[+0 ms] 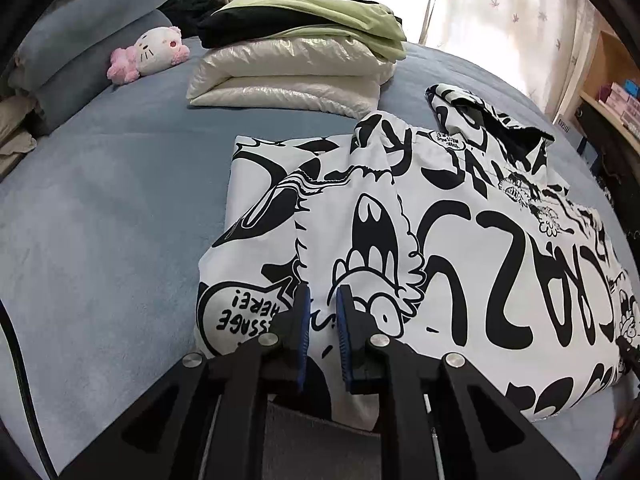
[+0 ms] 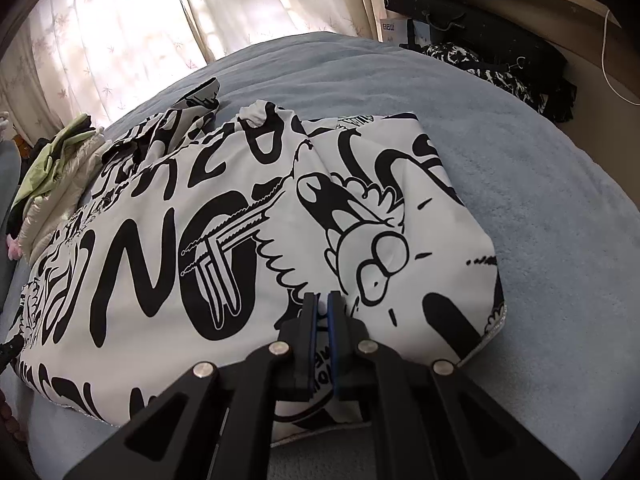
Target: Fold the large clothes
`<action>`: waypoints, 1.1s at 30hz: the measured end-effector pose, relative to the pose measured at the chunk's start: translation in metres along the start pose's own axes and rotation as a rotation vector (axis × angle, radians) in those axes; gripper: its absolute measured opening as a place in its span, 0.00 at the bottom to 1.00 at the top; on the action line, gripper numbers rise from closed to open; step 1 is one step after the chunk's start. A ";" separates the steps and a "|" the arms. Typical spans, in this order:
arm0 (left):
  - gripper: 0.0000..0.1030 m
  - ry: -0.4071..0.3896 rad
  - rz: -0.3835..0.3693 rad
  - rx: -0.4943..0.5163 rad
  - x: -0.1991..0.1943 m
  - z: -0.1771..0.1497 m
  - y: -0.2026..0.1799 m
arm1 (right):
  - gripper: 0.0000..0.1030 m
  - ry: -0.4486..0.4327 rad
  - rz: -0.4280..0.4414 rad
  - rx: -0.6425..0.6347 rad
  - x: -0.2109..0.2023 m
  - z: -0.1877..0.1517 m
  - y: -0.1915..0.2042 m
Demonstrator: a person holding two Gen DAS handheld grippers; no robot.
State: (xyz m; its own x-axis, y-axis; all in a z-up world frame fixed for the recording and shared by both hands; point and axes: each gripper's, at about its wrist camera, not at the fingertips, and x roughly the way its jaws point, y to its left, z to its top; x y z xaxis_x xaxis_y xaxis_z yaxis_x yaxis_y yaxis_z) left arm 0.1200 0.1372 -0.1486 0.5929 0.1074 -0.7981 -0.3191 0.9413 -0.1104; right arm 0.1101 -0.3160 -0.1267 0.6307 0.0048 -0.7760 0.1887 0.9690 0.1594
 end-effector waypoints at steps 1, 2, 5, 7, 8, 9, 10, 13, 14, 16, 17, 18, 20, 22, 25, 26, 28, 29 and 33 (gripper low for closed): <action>0.11 0.004 0.013 0.010 -0.001 0.001 -0.003 | 0.06 0.000 0.004 0.004 0.000 0.000 0.000; 0.11 0.008 0.023 0.018 -0.003 0.003 -0.005 | 0.06 0.001 0.005 0.005 0.000 0.000 0.000; 0.14 0.011 0.029 0.036 -0.008 0.006 -0.012 | 0.07 0.003 -0.006 -0.006 0.001 0.000 0.002; 0.14 0.005 0.026 0.050 -0.013 0.008 -0.017 | 0.09 0.004 -0.016 -0.020 0.001 0.000 0.005; 0.14 0.000 0.023 0.060 -0.016 0.010 -0.021 | 0.10 0.004 -0.023 -0.029 0.001 0.000 0.007; 0.14 -0.005 0.019 0.069 -0.019 0.013 -0.024 | 0.10 0.004 -0.032 -0.038 0.001 0.000 0.009; 0.14 -0.009 0.016 0.078 -0.021 0.015 -0.028 | 0.11 0.005 -0.041 -0.048 0.002 0.000 0.011; 0.15 -0.014 0.004 0.099 -0.025 0.023 -0.038 | 0.11 0.006 -0.067 -0.070 0.003 0.000 0.016; 0.15 -0.014 0.000 0.108 -0.026 0.027 -0.042 | 0.12 0.008 -0.078 -0.079 0.004 0.000 0.018; 0.15 -0.012 -0.009 0.126 -0.027 0.034 -0.050 | 0.12 0.015 -0.095 -0.092 0.005 0.001 0.020; 0.15 -0.012 -0.014 0.139 -0.027 0.037 -0.054 | 0.12 0.020 -0.102 -0.098 0.005 0.002 0.021; 0.15 -0.015 -0.013 0.154 -0.027 0.042 -0.059 | 0.12 0.027 -0.112 -0.105 0.006 0.003 0.023; 0.16 -0.021 -0.006 0.181 -0.025 0.050 -0.066 | 0.12 0.045 -0.131 -0.120 0.006 0.004 0.026; 0.18 -0.019 -0.001 0.209 -0.023 0.060 -0.073 | 0.12 0.078 -0.152 -0.131 0.007 0.009 0.030; 0.19 -0.025 -0.008 0.254 -0.018 0.083 -0.084 | 0.12 0.131 -0.133 -0.107 0.010 0.023 0.033; 0.19 -0.033 -0.005 0.270 -0.017 0.092 -0.088 | 0.12 0.139 -0.099 -0.087 0.010 0.033 0.034; 0.23 -0.047 -0.002 0.304 -0.014 0.109 -0.096 | 0.12 0.129 -0.071 -0.076 0.011 0.050 0.041; 0.25 -0.056 -0.003 0.325 -0.011 0.121 -0.103 | 0.12 0.116 -0.064 -0.084 0.012 0.060 0.046; 0.48 -0.077 -0.030 0.364 0.002 0.160 -0.131 | 0.12 0.077 -0.014 -0.127 0.020 0.105 0.078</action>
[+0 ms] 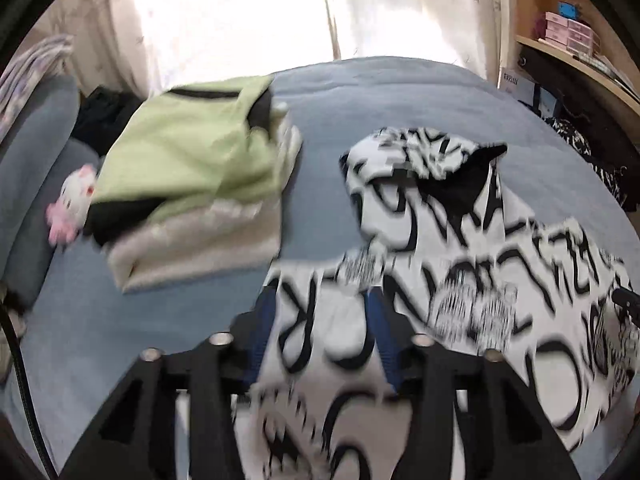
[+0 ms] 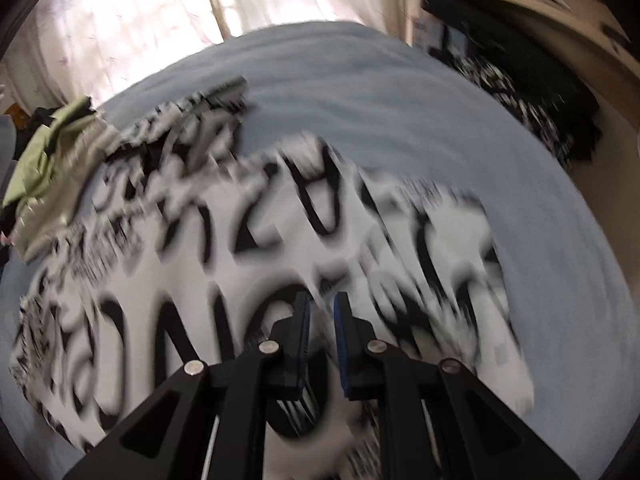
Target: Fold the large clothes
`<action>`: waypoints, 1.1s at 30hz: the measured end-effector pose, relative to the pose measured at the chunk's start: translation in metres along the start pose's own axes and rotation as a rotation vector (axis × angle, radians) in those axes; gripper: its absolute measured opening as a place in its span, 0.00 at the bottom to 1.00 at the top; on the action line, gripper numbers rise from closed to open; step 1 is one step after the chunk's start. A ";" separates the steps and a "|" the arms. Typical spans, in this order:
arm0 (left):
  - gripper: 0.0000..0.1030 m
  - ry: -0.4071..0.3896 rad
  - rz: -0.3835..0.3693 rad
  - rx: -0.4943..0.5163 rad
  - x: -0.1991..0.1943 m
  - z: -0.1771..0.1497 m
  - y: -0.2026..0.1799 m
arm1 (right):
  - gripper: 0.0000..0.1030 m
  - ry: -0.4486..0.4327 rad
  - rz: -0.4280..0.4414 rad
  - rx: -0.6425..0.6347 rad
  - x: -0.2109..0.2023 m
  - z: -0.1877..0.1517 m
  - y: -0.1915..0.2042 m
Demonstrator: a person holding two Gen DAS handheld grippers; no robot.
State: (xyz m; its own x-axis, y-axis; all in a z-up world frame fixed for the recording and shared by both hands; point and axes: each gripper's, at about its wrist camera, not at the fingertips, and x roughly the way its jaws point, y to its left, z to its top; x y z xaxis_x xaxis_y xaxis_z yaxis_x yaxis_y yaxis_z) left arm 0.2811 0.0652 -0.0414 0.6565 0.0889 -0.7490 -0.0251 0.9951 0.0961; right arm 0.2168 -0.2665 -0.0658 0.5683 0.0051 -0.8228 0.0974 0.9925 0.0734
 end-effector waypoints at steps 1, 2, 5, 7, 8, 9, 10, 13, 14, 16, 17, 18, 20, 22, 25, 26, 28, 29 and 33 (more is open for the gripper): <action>0.48 -0.008 -0.019 0.015 0.008 0.015 -0.006 | 0.12 -0.003 0.014 -0.004 0.002 0.010 0.005; 0.48 -0.009 -0.029 0.024 0.013 0.024 -0.011 | 0.12 -0.008 0.037 -0.009 0.007 0.026 0.013; 0.49 0.009 -0.055 0.056 0.045 0.061 -0.033 | 0.12 -0.029 0.094 -0.027 0.022 0.071 0.037; 0.49 0.035 -0.071 0.058 0.068 0.082 -0.042 | 0.20 -0.036 0.125 -0.035 0.034 0.099 0.051; 0.49 0.044 -0.077 0.054 0.078 0.089 -0.045 | 0.26 -0.047 0.148 -0.036 0.042 0.117 0.058; 0.49 0.055 -0.081 0.053 0.093 0.101 -0.049 | 0.30 -0.058 0.159 -0.034 0.046 0.127 0.064; 0.49 0.064 -0.072 0.047 0.107 0.110 -0.052 | 0.32 -0.069 0.174 -0.031 0.053 0.141 0.070; 0.49 0.102 -0.053 0.023 0.150 0.132 -0.058 | 0.38 -0.105 0.194 -0.012 0.076 0.181 0.085; 0.49 0.113 -0.048 0.014 0.161 0.137 -0.057 | 0.39 -0.122 0.186 -0.009 0.083 0.192 0.089; 0.49 0.143 -0.024 0.009 0.190 0.146 -0.058 | 0.39 -0.136 0.154 0.000 0.102 0.213 0.094; 0.49 0.155 -0.013 0.005 0.202 0.148 -0.059 | 0.39 -0.137 0.143 0.007 0.113 0.223 0.096; 0.49 0.165 -0.005 0.006 0.210 0.148 -0.058 | 0.39 -0.129 0.137 0.015 0.124 0.230 0.096; 0.49 0.194 0.016 0.009 0.233 0.147 -0.059 | 0.39 -0.104 0.107 0.033 0.147 0.241 0.095; 0.50 0.213 0.024 0.015 0.250 0.144 -0.060 | 0.39 -0.063 0.097 0.057 0.171 0.250 0.089; 0.66 0.210 0.020 0.006 0.261 0.140 -0.059 | 0.39 -0.008 0.146 0.089 0.193 0.250 0.077; 0.68 0.203 0.023 0.003 0.264 0.138 -0.056 | 0.39 0.024 0.172 0.092 0.201 0.246 0.071; 0.75 0.200 0.008 -0.008 0.268 0.132 -0.051 | 0.39 0.072 0.208 0.072 0.209 0.232 0.064; 0.75 0.201 -0.005 -0.019 0.269 0.130 -0.047 | 0.39 0.095 0.218 0.052 0.211 0.221 0.060; 0.82 0.220 -0.062 -0.093 0.277 0.123 -0.031 | 0.40 0.145 0.241 -0.073 0.210 0.182 0.050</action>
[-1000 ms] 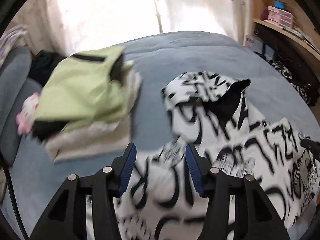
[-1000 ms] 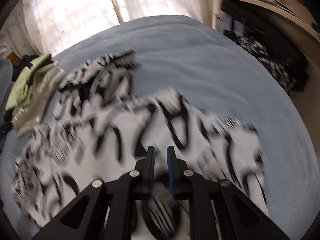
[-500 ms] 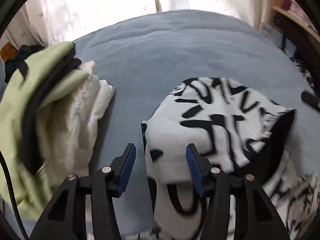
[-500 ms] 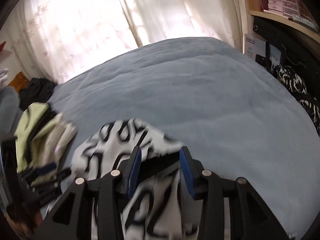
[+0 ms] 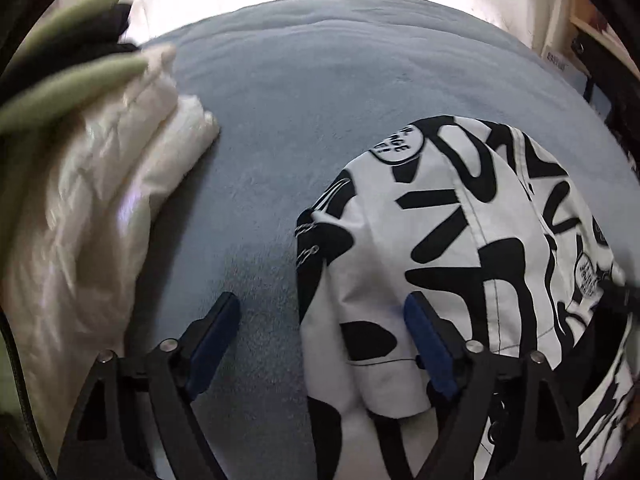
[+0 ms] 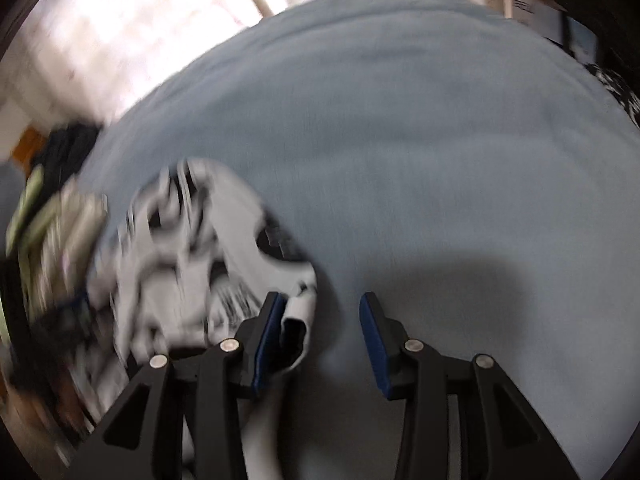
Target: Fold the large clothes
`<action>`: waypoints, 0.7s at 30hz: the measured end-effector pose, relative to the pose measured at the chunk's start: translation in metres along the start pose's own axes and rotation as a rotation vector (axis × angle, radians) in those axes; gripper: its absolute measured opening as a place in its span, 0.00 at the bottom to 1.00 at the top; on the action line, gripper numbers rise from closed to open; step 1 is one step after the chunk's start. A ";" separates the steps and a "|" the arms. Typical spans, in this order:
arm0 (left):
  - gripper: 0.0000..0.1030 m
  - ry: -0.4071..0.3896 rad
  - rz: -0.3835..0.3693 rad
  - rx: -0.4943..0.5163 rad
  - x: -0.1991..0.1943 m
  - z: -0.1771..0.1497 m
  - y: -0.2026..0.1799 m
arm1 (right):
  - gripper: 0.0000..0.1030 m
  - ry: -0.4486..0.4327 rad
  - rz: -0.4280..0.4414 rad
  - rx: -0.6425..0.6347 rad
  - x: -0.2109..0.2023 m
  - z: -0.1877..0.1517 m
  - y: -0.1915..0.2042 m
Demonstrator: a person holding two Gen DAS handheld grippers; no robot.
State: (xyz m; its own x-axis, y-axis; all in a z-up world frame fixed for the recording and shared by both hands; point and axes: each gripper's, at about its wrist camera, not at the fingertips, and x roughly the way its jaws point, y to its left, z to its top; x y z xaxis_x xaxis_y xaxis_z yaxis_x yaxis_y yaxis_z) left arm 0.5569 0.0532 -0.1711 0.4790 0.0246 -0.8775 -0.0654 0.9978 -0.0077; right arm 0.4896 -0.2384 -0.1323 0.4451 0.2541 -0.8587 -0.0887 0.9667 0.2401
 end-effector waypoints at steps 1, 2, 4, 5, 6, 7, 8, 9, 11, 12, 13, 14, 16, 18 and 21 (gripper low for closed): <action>0.82 0.000 -0.010 -0.012 0.002 -0.001 0.002 | 0.40 0.002 -0.002 -0.013 -0.003 -0.002 0.000; 0.83 -0.001 -0.012 -0.015 0.002 -0.002 0.003 | 0.40 0.005 -0.007 -0.020 -0.010 -0.003 0.001; 0.83 -0.010 -0.004 -0.005 0.002 -0.003 0.002 | 0.40 -0.014 0.022 0.002 -0.022 0.003 0.002; 0.83 -0.014 0.000 0.000 0.003 -0.003 0.002 | 0.40 -0.028 0.045 0.013 -0.028 0.007 0.000; 0.83 -0.015 0.003 0.004 0.000 -0.004 0.001 | 0.40 -0.051 0.077 0.021 -0.032 0.015 0.002; 0.84 -0.016 0.001 0.009 0.000 -0.004 0.001 | 0.40 -0.068 0.085 0.026 -0.034 0.024 0.004; 0.84 -0.016 -0.004 0.009 0.001 -0.004 0.001 | 0.42 -0.075 0.084 0.028 -0.032 0.032 0.007; 0.85 -0.014 -0.012 0.009 -0.001 -0.002 -0.002 | 0.42 -0.069 0.085 0.025 -0.027 0.040 0.010; 0.87 -0.005 -0.039 0.002 0.001 -0.004 0.001 | 0.42 -0.045 0.071 -0.001 -0.013 0.052 0.016; 0.89 0.001 -0.050 0.000 0.003 -0.003 0.003 | 0.42 -0.035 0.066 -0.010 -0.007 0.053 0.015; 0.90 0.008 -0.066 0.000 0.004 -0.003 0.006 | 0.42 -0.012 0.072 -0.014 0.000 0.056 0.014; 0.90 0.014 -0.077 0.001 0.004 -0.003 0.007 | 0.42 0.027 0.109 -0.003 0.012 0.058 0.013; 0.91 0.026 -0.094 0.008 0.006 -0.002 0.009 | 0.45 0.063 0.149 0.007 0.023 0.059 0.012; 0.91 0.041 -0.104 0.024 0.009 0.000 0.008 | 0.47 0.061 0.130 -0.004 0.032 0.057 0.018; 0.64 0.045 -0.139 0.066 0.006 -0.001 -0.004 | 0.46 0.051 0.121 0.004 0.034 0.057 0.024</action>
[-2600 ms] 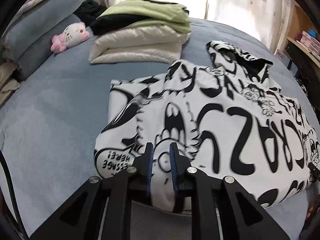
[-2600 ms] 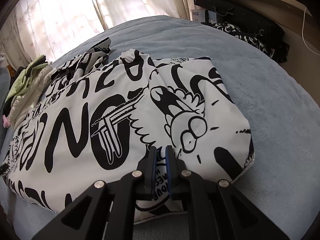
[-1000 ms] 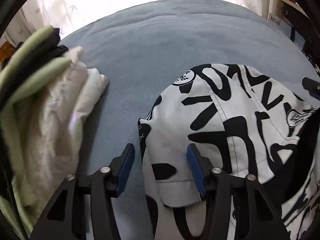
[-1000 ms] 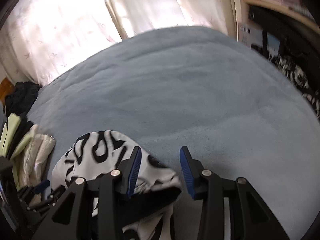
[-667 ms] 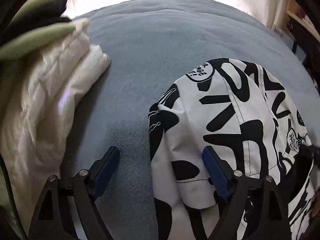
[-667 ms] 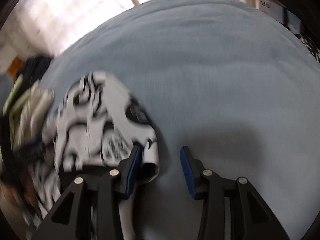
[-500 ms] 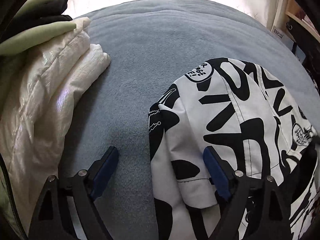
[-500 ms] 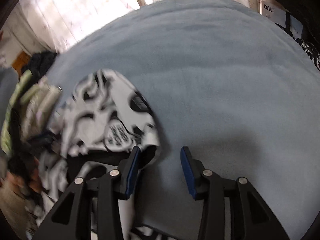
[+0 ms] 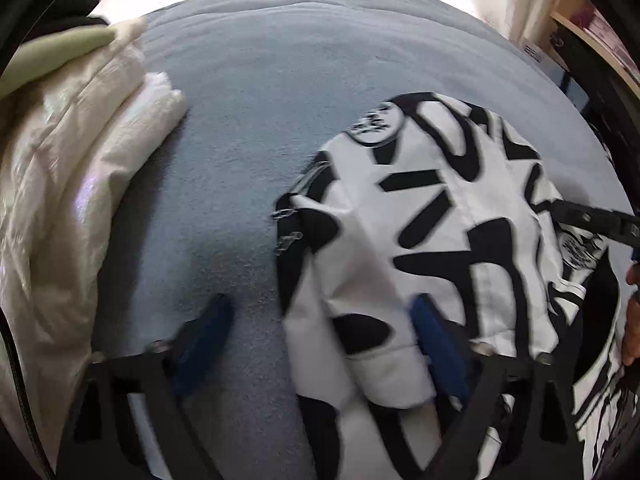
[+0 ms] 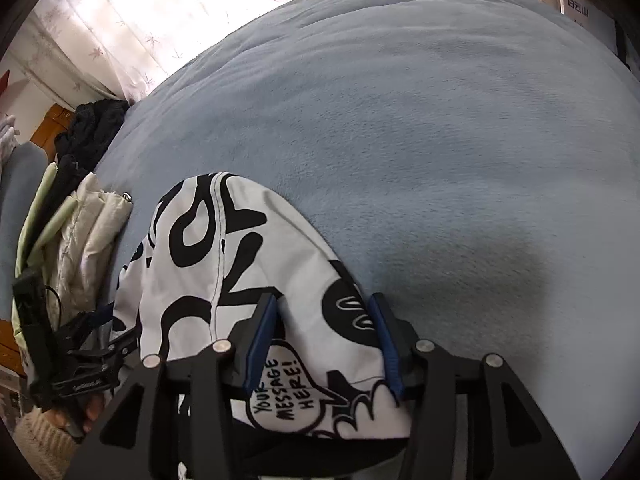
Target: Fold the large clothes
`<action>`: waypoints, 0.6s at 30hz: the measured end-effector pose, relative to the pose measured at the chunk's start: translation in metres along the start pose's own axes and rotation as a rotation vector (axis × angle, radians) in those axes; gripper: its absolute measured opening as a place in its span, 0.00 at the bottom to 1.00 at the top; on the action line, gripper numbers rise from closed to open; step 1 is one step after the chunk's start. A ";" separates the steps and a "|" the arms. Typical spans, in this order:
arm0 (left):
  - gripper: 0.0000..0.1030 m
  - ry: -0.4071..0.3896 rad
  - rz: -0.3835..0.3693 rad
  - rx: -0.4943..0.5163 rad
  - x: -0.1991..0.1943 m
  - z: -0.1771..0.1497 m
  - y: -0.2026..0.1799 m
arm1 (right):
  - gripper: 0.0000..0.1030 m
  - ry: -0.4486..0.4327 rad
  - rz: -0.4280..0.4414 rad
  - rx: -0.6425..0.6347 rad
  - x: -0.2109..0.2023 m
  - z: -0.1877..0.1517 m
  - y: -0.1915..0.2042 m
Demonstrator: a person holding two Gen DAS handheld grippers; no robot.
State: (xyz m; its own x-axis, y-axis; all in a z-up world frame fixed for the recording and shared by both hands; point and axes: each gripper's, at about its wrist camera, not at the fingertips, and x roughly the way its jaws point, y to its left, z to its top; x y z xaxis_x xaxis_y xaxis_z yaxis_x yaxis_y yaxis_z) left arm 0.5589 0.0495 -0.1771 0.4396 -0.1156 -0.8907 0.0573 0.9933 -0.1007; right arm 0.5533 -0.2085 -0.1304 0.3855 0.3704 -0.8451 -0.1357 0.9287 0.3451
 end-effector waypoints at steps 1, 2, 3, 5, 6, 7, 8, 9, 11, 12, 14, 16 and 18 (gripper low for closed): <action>0.38 -0.009 -0.026 0.020 -0.002 0.001 -0.005 | 0.44 -0.007 -0.008 0.004 -0.001 -0.001 0.001; 0.26 -0.015 -0.032 0.038 -0.005 0.000 -0.011 | 0.30 -0.010 -0.020 -0.006 -0.001 -0.001 0.004; 0.09 -0.020 -0.019 0.058 -0.008 -0.001 -0.019 | 0.16 -0.008 -0.022 -0.020 -0.002 -0.001 0.006; 0.06 -0.037 0.049 0.107 -0.013 -0.003 -0.034 | 0.07 -0.033 -0.041 -0.054 -0.012 -0.004 0.015; 0.05 -0.046 0.074 0.123 -0.015 -0.005 -0.039 | 0.06 -0.059 -0.049 -0.071 -0.020 -0.005 0.017; 0.04 -0.064 0.100 0.135 -0.020 -0.008 -0.043 | 0.05 -0.081 -0.054 -0.085 -0.027 -0.007 0.019; 0.04 -0.078 0.109 0.134 -0.026 -0.009 -0.047 | 0.05 -0.119 -0.060 -0.108 -0.041 -0.012 0.026; 0.04 -0.104 0.110 0.125 -0.036 -0.013 -0.047 | 0.05 -0.153 -0.056 -0.131 -0.054 -0.017 0.032; 0.04 -0.167 0.102 0.118 -0.060 -0.024 -0.047 | 0.04 -0.239 -0.040 -0.190 -0.086 -0.031 0.045; 0.04 -0.194 0.099 0.122 -0.071 -0.030 -0.046 | 0.04 -0.280 -0.015 -0.209 -0.103 -0.040 0.051; 0.04 -0.269 0.088 0.139 -0.100 -0.050 -0.045 | 0.04 -0.352 0.009 -0.261 -0.137 -0.060 0.063; 0.04 -0.310 0.052 0.132 -0.125 -0.073 -0.040 | 0.04 -0.420 0.041 -0.319 -0.173 -0.089 0.077; 0.05 -0.335 0.014 0.126 -0.148 -0.102 -0.036 | 0.04 -0.464 0.068 -0.362 -0.200 -0.116 0.086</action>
State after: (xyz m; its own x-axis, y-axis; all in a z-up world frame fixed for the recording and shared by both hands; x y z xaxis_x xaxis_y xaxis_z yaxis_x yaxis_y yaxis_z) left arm 0.4005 0.0312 -0.0869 0.7097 -0.1181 -0.6945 0.1497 0.9886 -0.0152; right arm 0.3585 -0.2009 0.0206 0.7124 0.4585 -0.5312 -0.4458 0.8804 0.1621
